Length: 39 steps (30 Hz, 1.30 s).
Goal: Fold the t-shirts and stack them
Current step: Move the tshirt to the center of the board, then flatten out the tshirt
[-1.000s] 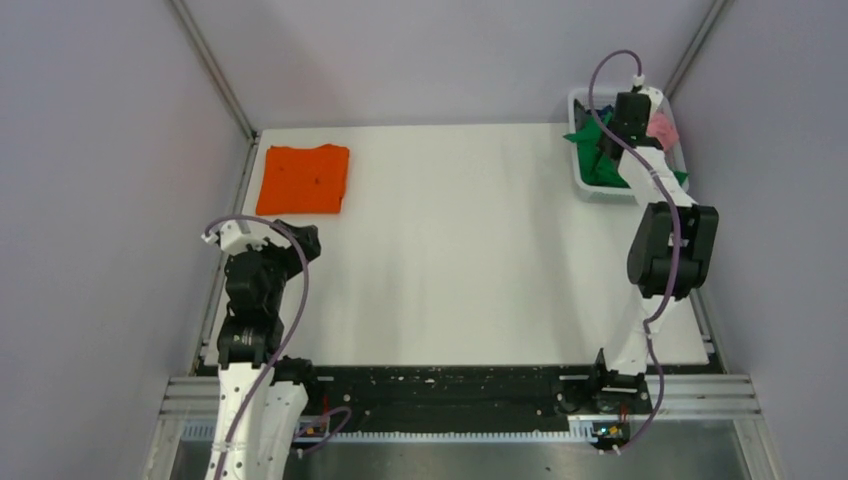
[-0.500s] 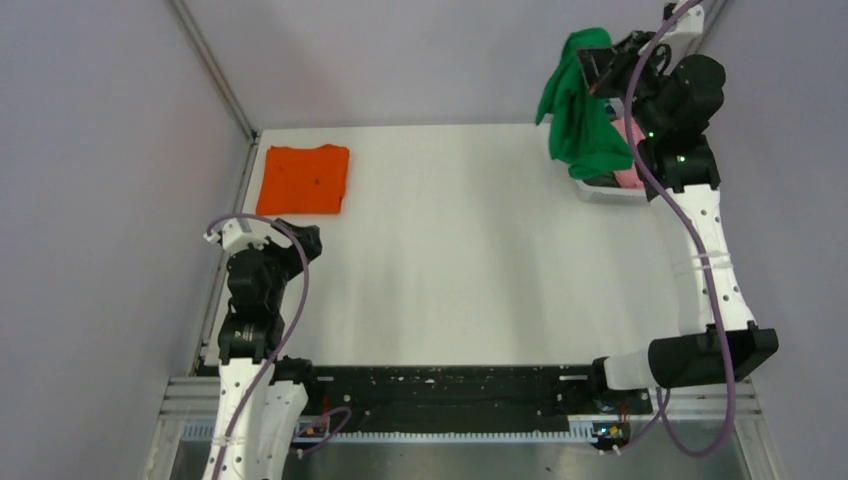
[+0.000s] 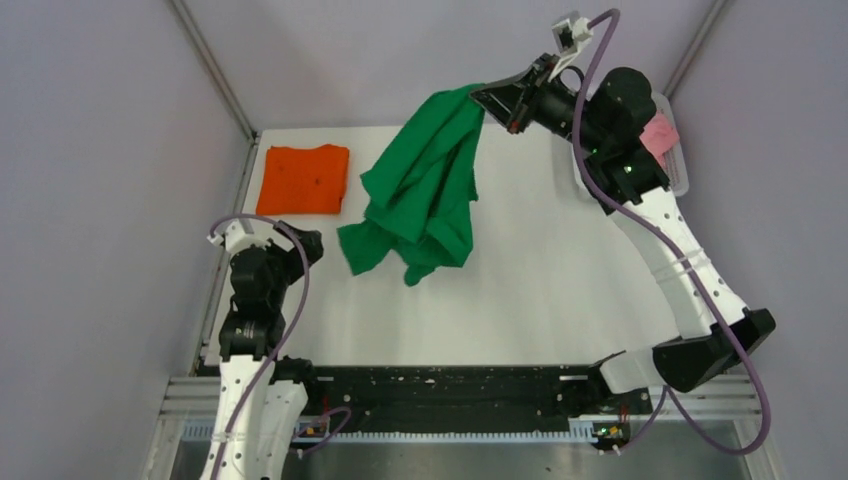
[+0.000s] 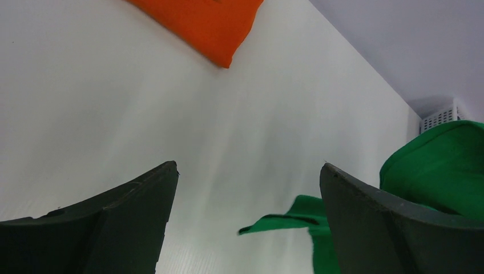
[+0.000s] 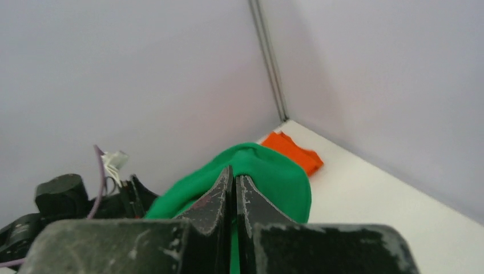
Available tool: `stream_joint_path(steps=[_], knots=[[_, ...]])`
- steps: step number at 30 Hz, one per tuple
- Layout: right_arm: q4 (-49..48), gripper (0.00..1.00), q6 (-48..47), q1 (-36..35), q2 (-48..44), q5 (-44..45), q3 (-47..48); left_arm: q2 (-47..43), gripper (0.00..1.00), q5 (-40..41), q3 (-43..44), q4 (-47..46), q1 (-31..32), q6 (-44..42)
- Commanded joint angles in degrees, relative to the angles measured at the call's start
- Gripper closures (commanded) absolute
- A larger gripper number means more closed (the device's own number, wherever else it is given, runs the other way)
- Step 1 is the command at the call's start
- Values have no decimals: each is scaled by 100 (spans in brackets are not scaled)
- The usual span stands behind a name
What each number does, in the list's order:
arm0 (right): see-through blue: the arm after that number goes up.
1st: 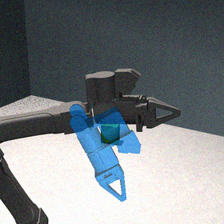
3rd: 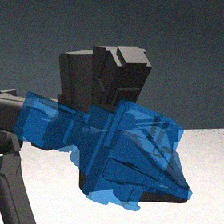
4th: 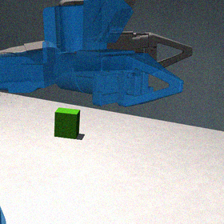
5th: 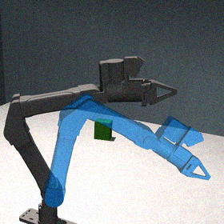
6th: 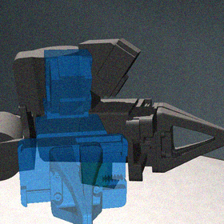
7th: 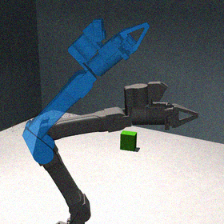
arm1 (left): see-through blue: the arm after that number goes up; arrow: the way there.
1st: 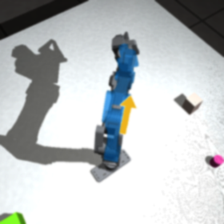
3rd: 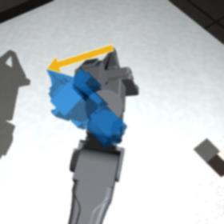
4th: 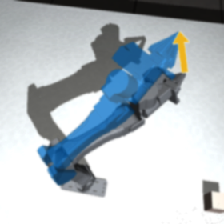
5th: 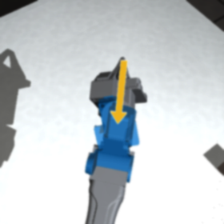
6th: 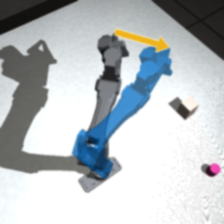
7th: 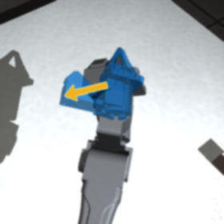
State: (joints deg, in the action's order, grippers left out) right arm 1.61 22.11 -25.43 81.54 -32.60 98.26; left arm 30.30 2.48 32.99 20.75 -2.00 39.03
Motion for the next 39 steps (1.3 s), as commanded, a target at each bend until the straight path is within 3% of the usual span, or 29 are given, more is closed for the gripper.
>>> stream_joint_path(steps=[1,8,10,11,13,14,18,20,23,28,34,39], knots=[[-168,100,-95,158,-822,1249,-1241,57,1,111,72,126,-10,85],[370,97,631,783,-2019,3530,-5079,468,2,-316,128,190,-10,107],[940,72,944,1039,-2053,4443,-5656,736,1,-662,212,297,-10,57],[1168,54,1040,1145,-2075,4742,-5760,882,2,-795,250,370,-6,42],[1342,9,1086,1224,-2205,5074,-5851,1257,1,-1059,273,472,-7,34],[1320,2,1001,1225,-2309,5056,-5868,1399,1,-1254,252,501,-10,35],[768,1,477,1220,-2682,4131,-5871,1933,1,-2104,121,603,64,-103],[406,1,210,1172,-2704,3196,-5881,2067,1,-2129,-58,627,169,-82],[103,1,-180,454,-2460,2451,-5800,2183,1,-1983,-335,484,674,54],[-366,2,-653,-815,-1504,2438,-5369,2679,3,-1915,-535,-210,1451,361],[346,5,-1471,-1763,333,3392,-3963,3745,9,-1714,-414,-948,1682,432],[715,11,-2029,-2308,1690,4032,-2901,4487,27,-1576,-169,-1142,1691,458]])
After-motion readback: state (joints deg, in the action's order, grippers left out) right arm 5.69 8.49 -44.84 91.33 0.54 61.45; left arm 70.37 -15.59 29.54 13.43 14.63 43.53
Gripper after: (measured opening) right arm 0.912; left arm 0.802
